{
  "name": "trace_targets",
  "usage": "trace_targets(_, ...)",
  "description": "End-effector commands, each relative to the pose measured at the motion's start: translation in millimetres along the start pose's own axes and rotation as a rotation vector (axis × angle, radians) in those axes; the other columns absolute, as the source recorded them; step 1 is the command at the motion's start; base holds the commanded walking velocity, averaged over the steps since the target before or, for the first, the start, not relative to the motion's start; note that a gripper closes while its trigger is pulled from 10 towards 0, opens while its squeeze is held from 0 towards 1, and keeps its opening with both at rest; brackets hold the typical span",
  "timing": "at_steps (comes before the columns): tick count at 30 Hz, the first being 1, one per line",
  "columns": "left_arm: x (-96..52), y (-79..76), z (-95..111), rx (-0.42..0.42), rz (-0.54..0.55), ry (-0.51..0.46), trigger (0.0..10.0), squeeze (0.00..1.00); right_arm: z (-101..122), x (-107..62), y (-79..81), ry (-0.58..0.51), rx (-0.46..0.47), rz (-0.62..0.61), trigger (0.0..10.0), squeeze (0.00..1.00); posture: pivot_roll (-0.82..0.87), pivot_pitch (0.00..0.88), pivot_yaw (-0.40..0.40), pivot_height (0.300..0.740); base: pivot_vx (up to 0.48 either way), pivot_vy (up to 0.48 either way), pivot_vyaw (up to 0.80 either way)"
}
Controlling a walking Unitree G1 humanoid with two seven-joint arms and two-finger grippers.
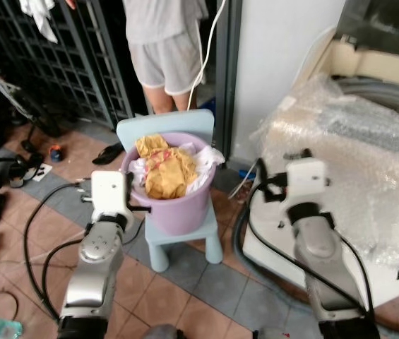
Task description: Clothes washing
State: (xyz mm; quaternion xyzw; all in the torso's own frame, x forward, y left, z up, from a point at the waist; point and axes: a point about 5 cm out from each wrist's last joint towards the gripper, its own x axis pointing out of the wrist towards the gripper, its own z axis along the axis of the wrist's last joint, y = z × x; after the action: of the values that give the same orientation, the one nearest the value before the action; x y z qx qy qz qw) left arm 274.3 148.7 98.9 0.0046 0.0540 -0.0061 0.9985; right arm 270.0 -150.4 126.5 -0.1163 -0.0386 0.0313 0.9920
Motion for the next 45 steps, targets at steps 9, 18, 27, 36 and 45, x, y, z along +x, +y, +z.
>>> trace_targets(9, -2.1, -0.4, 5, -0.022, -0.025, -0.033, 10.0, 0.00, -11, 2.4, -7.7, 0.036, 0.000, -0.019, 10.0, 0.00, -0.05, 0.000, 0.096, 0.740, 0.000, 0.213, 0.00)
trace_targets(18, -3.6, 3.8, 4, -0.024, -0.011, -0.036, 10.0, 0.00, -4, 10.4, -2.5, 0.000, -0.035, 0.032, 10.0, 0.00, -0.05, 0.000, 0.090, 0.740, 0.319, 0.000, 0.26)
trace_targets(27, -4.8, 2.2, 2, -0.020, -0.017, -0.024, 10.0, 0.00, -8, 15.5, -0.4, 0.022, -0.015, 0.040, 10.0, 0.00, -0.05, 0.000, 0.094, 0.740, 0.470, 0.000, 0.07)
trace_targets(36, -7.6, 3.3, -1, -0.001, 0.005, 0.012, 10.0, 0.00, -52, 24.6, 2.4, 0.354, -0.051, 0.138, 10.0, 0.00, -0.01, 0.000, 0.079, 0.740, 0.133, 0.000, 0.00)
trace_targets(45, -46.5, 26.5, -9, 0.058, 0.121, 0.093, 10.0, 0.00, -65, 48.4, 28.1, 0.513, -0.034, 0.354, 10.0, 0.00, 0.11, 0.108, 0.019, 0.740, 0.000, 0.000, 0.00)
